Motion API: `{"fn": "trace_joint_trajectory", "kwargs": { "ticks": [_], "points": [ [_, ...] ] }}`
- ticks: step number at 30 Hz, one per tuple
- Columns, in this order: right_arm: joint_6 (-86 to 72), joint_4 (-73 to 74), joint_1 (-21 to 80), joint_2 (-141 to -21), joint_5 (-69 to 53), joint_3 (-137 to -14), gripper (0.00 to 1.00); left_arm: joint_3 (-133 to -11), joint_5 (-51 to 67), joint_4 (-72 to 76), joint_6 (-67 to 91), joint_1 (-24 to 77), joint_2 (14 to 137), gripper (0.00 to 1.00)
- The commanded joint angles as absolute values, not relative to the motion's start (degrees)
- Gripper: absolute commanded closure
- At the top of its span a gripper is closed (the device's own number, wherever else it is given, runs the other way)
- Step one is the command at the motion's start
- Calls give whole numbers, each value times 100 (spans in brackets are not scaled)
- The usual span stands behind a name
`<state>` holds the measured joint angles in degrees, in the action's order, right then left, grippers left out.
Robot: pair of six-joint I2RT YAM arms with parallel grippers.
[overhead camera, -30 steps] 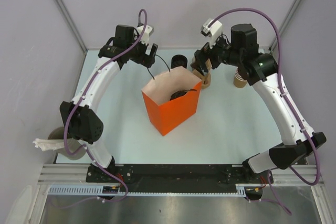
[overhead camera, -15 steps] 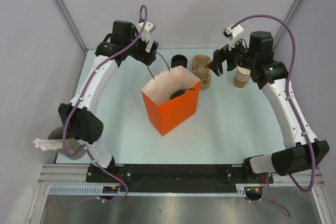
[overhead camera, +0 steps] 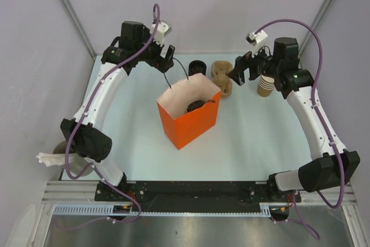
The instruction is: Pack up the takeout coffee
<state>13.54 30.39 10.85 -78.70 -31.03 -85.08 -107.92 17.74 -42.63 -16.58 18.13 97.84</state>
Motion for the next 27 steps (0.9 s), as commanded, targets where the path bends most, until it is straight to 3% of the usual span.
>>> {"fn": "trace_joint_trajectory", "kwargs": {
  "ticks": [1, 27],
  "points": [
    [1257, 2725, 1055, -7893, -3217, -8473, 0, -11057, 2030, -4193, -1714, 1881, 9396, 0],
    [1116, 2549, 905, -7936, -3059, -8192, 0, -10943, 1793, -3920, -1705, 1898, 8596, 1]
  ]
}}
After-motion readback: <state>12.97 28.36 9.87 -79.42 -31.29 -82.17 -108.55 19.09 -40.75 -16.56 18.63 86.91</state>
